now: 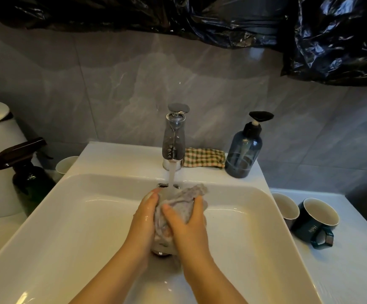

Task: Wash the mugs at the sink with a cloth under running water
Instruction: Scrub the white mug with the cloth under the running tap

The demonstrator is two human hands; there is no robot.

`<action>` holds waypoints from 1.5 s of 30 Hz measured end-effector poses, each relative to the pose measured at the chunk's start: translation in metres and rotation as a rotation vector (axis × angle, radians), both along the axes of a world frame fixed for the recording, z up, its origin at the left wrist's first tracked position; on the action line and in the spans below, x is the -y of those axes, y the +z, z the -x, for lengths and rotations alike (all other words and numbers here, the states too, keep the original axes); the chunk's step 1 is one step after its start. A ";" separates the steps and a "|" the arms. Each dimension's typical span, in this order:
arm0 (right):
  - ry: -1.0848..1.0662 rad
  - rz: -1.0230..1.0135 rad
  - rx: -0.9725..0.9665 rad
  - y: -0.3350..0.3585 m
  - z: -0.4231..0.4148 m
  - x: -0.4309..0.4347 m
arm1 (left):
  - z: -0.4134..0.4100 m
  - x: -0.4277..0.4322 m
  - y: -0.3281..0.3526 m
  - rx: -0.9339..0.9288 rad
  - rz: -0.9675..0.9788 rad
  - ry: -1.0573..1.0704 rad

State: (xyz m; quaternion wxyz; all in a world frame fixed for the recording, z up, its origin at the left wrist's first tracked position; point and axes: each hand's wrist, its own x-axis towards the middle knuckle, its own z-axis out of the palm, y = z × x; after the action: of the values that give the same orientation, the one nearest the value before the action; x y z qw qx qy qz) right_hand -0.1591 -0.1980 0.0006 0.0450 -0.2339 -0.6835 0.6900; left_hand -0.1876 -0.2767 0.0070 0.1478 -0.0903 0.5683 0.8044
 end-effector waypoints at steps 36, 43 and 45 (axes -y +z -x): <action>0.031 0.285 -0.074 0.016 -0.001 -0.013 | -0.007 0.011 0.011 -0.038 0.182 0.026; 0.046 0.091 -0.053 0.015 -0.003 -0.005 | -0.007 0.002 0.011 0.030 0.187 0.049; 0.064 -0.109 -0.110 0.013 -0.004 0.001 | -0.007 0.001 0.010 0.019 0.253 0.062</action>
State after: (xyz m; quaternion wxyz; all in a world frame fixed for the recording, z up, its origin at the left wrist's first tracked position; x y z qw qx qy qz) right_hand -0.1552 -0.1990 0.0134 0.0730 -0.1710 -0.7237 0.6647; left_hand -0.1810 -0.2777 0.0172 0.1158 -0.1332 0.6606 0.7297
